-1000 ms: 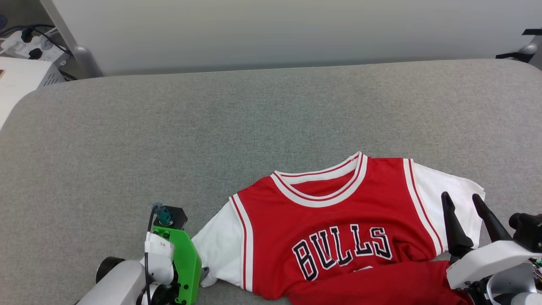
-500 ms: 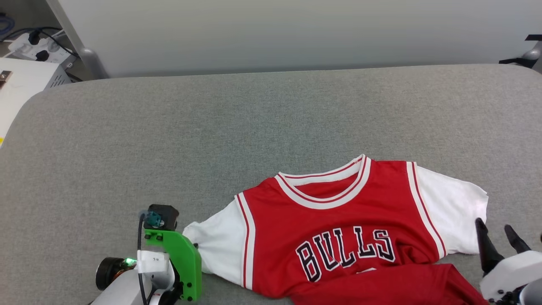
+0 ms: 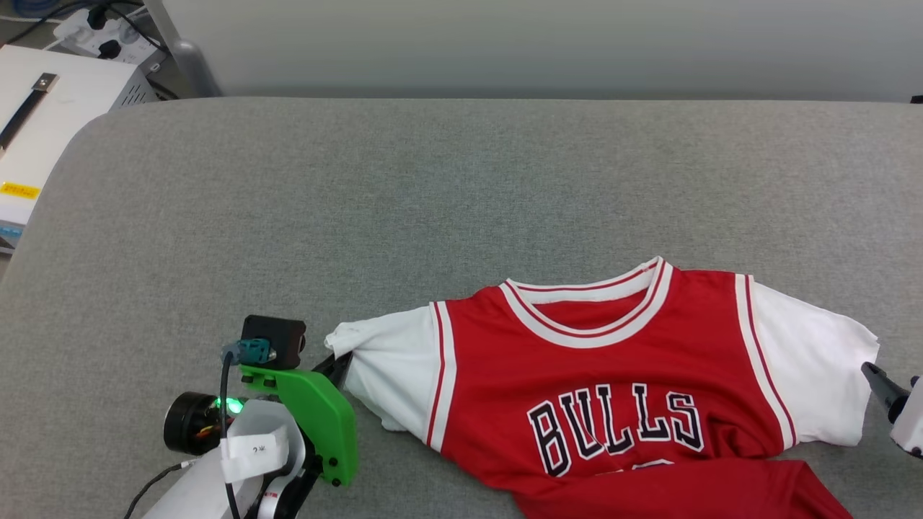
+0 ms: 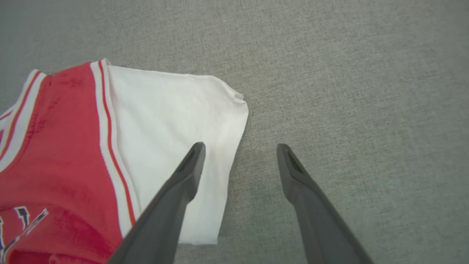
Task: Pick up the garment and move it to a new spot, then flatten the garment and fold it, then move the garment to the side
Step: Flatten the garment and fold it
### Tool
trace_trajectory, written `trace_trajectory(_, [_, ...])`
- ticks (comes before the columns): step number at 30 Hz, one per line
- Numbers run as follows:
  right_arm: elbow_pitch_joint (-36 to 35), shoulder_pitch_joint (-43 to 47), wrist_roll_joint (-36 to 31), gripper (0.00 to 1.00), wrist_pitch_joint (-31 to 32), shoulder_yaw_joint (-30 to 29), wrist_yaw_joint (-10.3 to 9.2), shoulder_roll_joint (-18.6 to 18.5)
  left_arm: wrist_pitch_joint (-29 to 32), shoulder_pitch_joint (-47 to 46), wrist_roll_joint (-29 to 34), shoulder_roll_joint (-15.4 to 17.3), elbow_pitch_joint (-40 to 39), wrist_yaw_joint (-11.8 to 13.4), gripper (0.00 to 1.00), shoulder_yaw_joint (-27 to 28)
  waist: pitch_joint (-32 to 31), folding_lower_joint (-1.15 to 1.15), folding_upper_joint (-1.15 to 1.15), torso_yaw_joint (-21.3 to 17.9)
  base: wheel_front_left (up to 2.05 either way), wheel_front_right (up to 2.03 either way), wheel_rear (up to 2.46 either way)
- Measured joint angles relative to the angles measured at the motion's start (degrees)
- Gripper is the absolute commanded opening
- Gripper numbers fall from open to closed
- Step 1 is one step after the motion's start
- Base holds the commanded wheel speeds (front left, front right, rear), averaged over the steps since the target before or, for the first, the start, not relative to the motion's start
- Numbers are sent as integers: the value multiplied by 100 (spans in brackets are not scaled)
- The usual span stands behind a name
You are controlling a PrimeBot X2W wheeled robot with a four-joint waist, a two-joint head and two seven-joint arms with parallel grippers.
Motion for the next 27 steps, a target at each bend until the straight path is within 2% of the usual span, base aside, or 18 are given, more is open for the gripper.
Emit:
trace_trajectory(5, [328,-472,70,100,666,158,0,-348,-33,-144,97,-38,-178,-3,0,-57,209,0,0,142,0,0,0])
trace_trajectory(13, [849,-791,260,100,1272,567,-5,-565,-279,-282,135,-129,-233,-119,0,-107,562,0,0,353,0,0,0])
trace_trajectory(14, [877,-791,291,57,1313,598,-5,-582,-292,-282,135,-131,-227,-137,0,-107,591,0,0,373,0,0,0])
trace_trajectory(15, [881,-793,316,21,1323,621,-7,-597,-307,-282,135,-133,-222,-151,0,-107,611,0,0,385,0,0,0])
trace_trajectory(16, [891,-797,341,0,1337,634,-7,-601,-337,-281,134,-133,-216,-156,0,-107,632,0,-1,396,0,0,0])
trace_trajectory(27, [644,-926,394,0,961,684,-4,-553,-598,-192,66,-38,-192,-179,0,89,316,0,0,301,0,0,0])
